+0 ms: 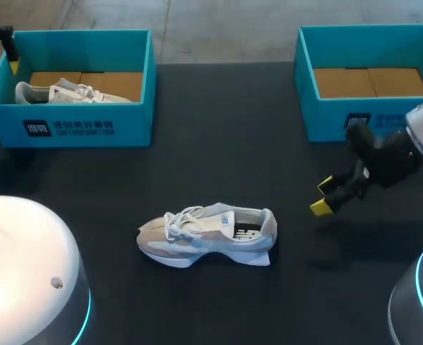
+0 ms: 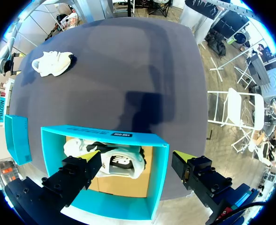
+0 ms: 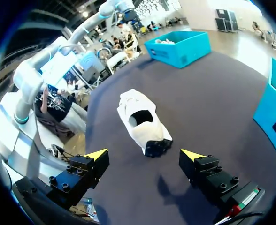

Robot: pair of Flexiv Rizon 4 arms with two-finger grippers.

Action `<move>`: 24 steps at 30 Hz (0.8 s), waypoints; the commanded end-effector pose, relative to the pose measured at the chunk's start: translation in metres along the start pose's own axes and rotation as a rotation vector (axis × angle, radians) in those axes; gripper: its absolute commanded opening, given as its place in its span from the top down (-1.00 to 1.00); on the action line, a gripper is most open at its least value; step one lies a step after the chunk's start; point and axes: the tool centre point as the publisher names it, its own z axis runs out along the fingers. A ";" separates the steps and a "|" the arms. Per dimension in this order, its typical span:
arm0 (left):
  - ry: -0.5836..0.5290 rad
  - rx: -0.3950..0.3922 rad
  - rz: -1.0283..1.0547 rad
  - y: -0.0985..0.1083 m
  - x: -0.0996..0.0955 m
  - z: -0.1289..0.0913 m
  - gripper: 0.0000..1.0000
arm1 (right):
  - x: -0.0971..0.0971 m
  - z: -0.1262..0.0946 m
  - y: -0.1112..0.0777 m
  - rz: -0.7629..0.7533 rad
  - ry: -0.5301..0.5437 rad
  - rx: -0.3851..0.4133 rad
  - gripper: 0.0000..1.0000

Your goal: Take the shoe out of the shoebox, open the shoe tongue, remove and reinsert the insole, then place the shoe into the shoebox

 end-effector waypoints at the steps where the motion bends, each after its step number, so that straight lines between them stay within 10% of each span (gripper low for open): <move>1: 0.001 -0.002 0.001 -0.001 0.001 0.000 -1.00 | 0.010 0.011 -0.005 -0.042 -0.089 -0.042 -1.00; 24: 0.001 -0.002 0.001 -0.001 0.001 0.000 -1.00 | -0.015 0.028 -0.041 -0.342 -0.113 -0.219 -1.00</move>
